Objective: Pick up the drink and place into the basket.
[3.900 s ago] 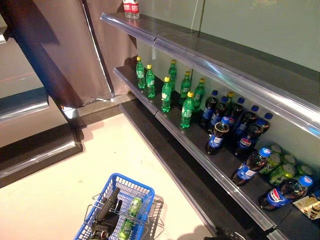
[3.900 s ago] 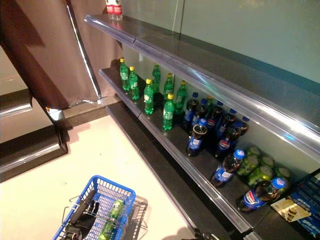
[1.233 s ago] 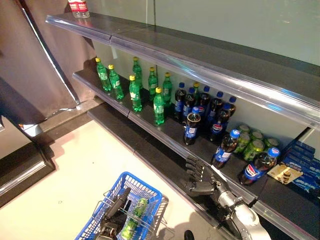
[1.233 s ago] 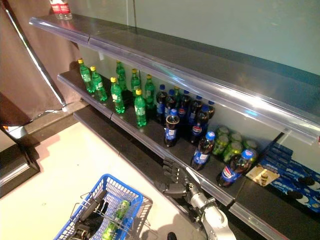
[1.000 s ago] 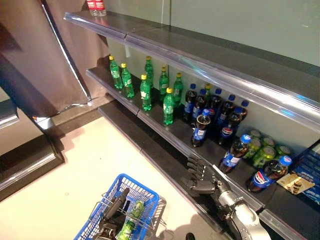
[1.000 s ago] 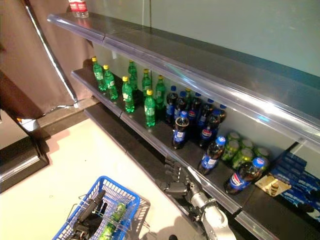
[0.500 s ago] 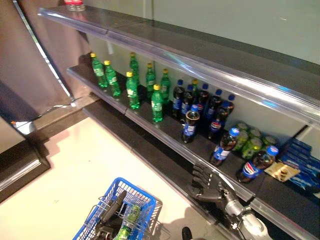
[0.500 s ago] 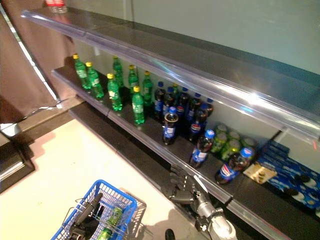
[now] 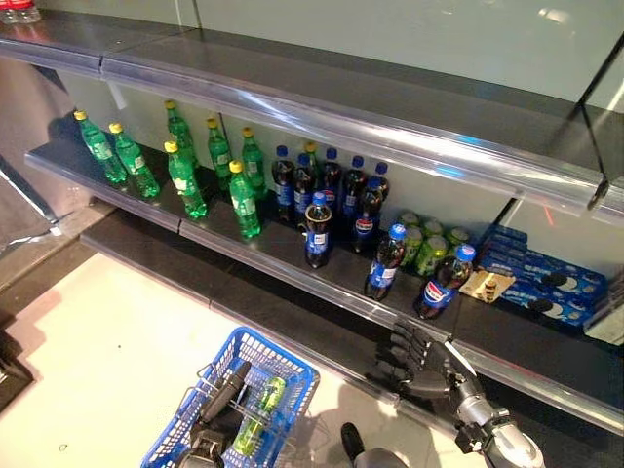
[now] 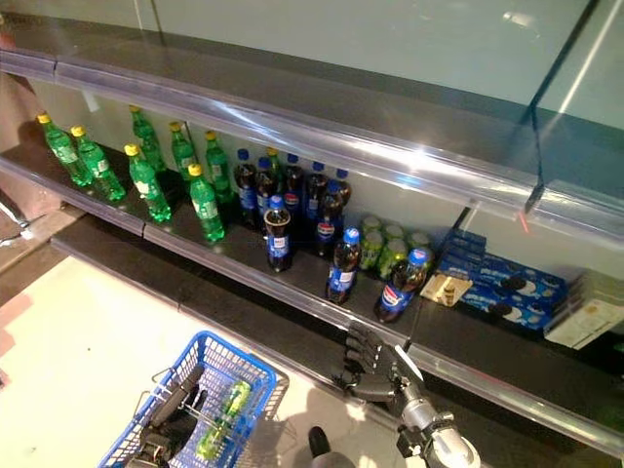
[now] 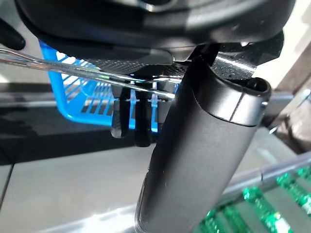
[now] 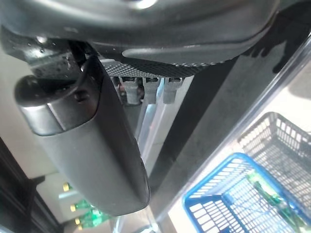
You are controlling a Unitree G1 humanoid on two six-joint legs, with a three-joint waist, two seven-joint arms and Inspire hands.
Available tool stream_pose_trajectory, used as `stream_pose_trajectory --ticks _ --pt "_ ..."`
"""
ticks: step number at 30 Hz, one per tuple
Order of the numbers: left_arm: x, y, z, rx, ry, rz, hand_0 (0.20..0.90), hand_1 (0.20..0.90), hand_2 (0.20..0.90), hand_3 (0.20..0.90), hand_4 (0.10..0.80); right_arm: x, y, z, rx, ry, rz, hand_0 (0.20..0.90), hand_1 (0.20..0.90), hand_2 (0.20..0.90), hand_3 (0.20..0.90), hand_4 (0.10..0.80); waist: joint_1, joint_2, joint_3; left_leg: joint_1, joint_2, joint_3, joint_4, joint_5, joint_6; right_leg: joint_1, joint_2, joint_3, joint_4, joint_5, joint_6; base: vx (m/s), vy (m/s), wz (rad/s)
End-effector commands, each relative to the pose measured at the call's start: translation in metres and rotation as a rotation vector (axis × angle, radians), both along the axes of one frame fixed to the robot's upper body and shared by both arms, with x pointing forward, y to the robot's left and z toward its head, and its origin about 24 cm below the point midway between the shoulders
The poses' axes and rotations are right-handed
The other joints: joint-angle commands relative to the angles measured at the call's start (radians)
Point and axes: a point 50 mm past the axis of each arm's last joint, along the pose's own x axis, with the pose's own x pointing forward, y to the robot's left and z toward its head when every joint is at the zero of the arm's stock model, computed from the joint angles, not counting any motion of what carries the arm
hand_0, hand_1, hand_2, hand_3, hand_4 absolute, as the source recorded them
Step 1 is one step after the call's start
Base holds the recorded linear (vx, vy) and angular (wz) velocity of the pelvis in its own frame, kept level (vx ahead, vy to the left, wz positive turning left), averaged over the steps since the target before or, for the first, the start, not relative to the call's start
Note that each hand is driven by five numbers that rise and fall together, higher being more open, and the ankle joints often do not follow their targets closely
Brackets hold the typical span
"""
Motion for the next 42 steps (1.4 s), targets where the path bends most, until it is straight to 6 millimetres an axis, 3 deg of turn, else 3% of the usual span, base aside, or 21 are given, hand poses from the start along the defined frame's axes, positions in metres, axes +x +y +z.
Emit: stream_pose_trajectory --ticks 1,6,8,16,32,42 --pt "0.073 0.028 0.07 0.154 -0.438 0.023 0.3 0.3 0.3 0.2 0.1 0.024 -0.018 0.056 0.028 -0.322 -0.132 0.9 0.9 0.9 0.9 0.8 -0.002 0.048 -0.045 -0.093 -0.048 -0.151 0.126 -0.096 0.051 -0.025 0.035 -0.044 0.041 -0.01 0.031 0.026 0.011 -0.26" --pt "0.07 0.034 0.068 0.164 -0.425 0.054 0.3 0.3 0.3 0.2 0.1 0.02 -0.032 0.056 -0.037 -0.336 -0.286 0.9 0.9 0.9 0.9 0.8 -0.009 0.051 -0.044 -0.087 -0.049 -0.144 0.121 -0.1 0.057 -0.032 0.039 -0.042 0.044 -0.01 0.033 0.035 0.007 -0.07" --pt "0.067 0.04 0.069 0.173 -0.416 0.073 0.3 0.3 0.3 0.2 0.1 0.014 -0.046 0.06 -0.094 -0.364 -0.428 0.9 0.9 0.9 0.9 0.8 -0.015 0.054 -0.042 -0.082 -0.05 -0.14 0.114 -0.1 0.06 -0.036 0.041 -0.04 0.047 -0.01 0.036 0.067 0.01 -0.08" --pt "0.065 0.048 0.07 0.184 -0.396 0.095 0.3 0.3 0.3 0.2 0.1 0.012 -0.064 0.07 -0.186 -0.429 -0.621 0.9 0.9 0.9 0.9 0.8 -0.014 0.062 -0.035 -0.067 -0.052 -0.148 0.093 -0.097 0.066 -0.047 0.044 -0.047 0.055 -0.007 0.042 0.055 -0.003 -0.27" --pt "0.041 0.062 0.059 0.222 -0.298 0.057 0.3 0.3 0.3 0.2 0.1 0.018 -0.08 0.067 -0.337 -0.394 -0.74 0.9 0.9 0.9 0.9 0.8 0.057 0.054 -0.012 -0.06 -0.048 -0.194 0.094 -0.092 0.069 -0.04 0.018 -0.128 0.088 -0.026 0.053 0.115 -0.055 0.1" --pt "0.036 0.078 0.066 0.255 -0.281 0.034 0.3 0.3 0.3 0.2 0.1 0.021 -0.091 0.071 -0.398 -0.412 -0.851 0.9 0.9 0.9 0.9 0.8 0.095 0.038 0.079 -0.14 -0.026 -0.211 0.265 -0.127 0.064 -0.045 -0.01 -0.171 0.182 -0.067 0.057 0.087 -0.087 0.2"
